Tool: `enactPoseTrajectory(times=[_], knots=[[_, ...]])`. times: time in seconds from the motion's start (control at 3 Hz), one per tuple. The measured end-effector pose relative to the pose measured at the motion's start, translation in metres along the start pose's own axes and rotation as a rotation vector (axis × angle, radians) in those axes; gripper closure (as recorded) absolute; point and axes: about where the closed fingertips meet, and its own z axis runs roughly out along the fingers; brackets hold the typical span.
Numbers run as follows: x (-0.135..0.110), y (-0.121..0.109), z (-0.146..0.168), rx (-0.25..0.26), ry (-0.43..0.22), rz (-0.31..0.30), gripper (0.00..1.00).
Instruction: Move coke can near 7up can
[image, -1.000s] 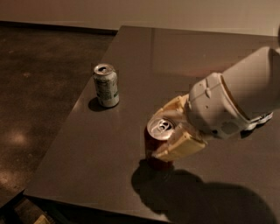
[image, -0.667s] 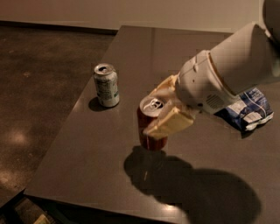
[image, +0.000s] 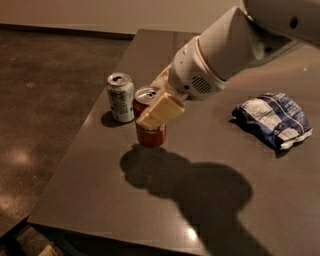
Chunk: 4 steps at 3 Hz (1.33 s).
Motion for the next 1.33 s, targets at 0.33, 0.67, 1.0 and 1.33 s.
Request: enactPoseTrajectory(times=[0.33, 0.67, 1.0, 1.33], knots=[[-0.01, -0.012, 0.019, 0.021, -0.009, 0.012, 1.0], [-0.009, -0.023, 0.034, 0.048, -0.02, 0.024, 1.0], [-0.005, -0.031, 0.045, 0.073, -0.024, 0.029, 1.0], [0.002, -0.039, 0.052, 0.087, -0.009, 0.032, 0.82]])
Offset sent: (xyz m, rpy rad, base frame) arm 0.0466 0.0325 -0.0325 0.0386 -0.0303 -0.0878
